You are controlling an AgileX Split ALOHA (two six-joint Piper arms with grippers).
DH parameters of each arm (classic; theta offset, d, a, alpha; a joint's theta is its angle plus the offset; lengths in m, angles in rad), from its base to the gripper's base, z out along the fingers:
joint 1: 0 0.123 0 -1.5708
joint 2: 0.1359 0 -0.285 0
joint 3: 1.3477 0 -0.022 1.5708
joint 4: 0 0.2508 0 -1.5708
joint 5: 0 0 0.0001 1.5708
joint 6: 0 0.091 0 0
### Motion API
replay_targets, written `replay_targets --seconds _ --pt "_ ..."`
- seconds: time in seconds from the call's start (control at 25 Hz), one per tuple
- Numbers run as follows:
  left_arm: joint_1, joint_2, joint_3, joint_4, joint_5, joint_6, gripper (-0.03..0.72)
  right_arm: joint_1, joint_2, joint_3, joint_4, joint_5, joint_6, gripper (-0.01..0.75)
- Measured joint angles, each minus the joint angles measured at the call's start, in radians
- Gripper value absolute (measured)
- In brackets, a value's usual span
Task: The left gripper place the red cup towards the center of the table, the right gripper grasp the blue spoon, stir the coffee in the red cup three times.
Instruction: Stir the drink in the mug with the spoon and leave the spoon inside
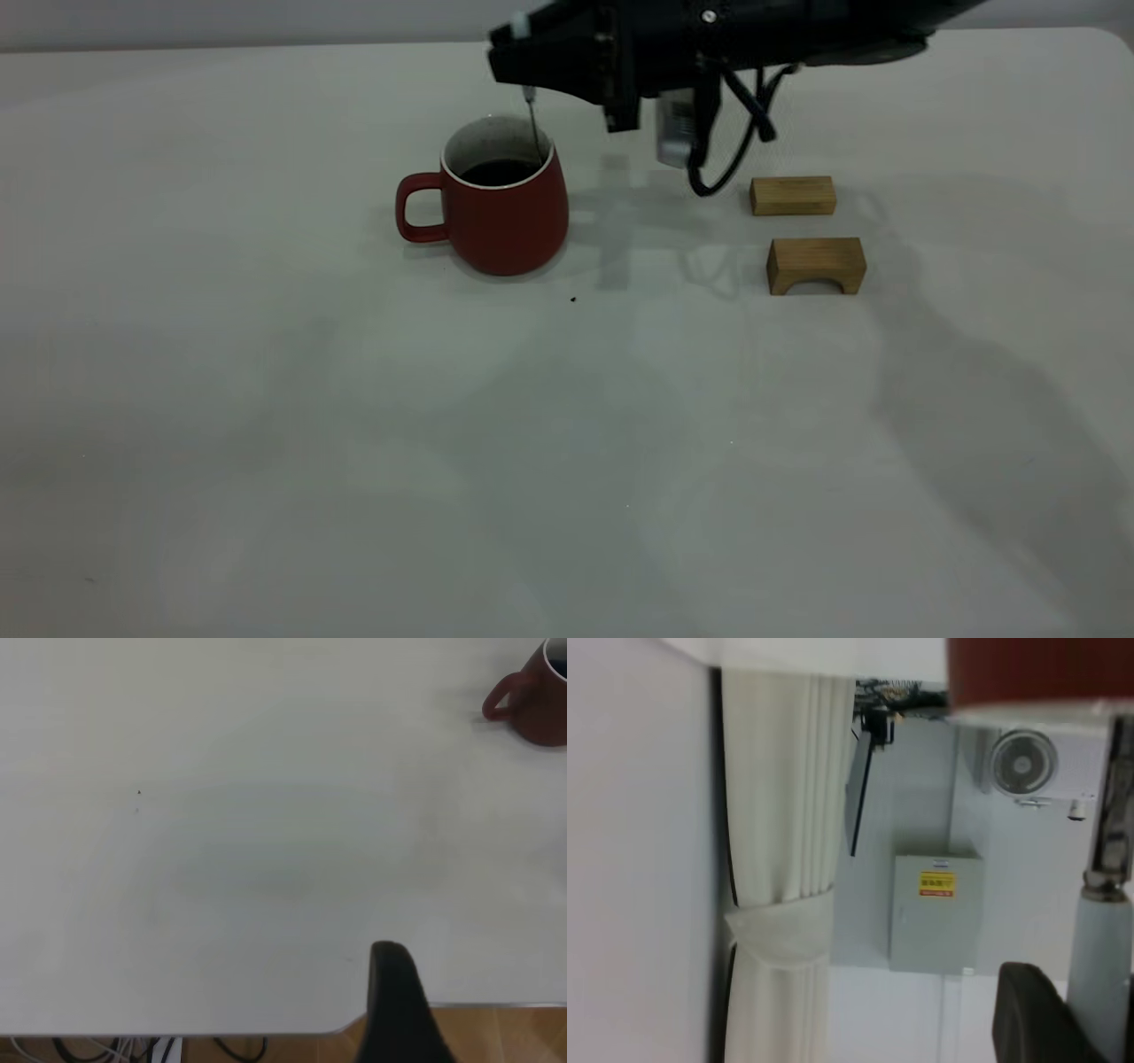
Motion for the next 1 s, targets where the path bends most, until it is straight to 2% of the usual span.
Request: replay_targets --seconds 0.36,0.56,0.76,1.0 --pt "0.0 0.0 0.0 0.0 0.0 0.0 0.535 0.091 -0.002 -0.021 0.015 0.001 0.001 0.128" --pt "0.0 0.0 0.0 0.0 0.0 0.0 0.535 0.061 0.011 -0.075 0.018 0.006 -0.033 0.128" --pt "0.0 0.0 0.0 0.0 0.0 0.0 0.535 0.008 0.006 -0.027 -0.004 0.006 -0.043 0.128" --pt "0.0 0.0 0.0 0.0 0.0 0.0 0.535 0.044 -0.016 0.038 0.013 0.004 -0.036 0.128"
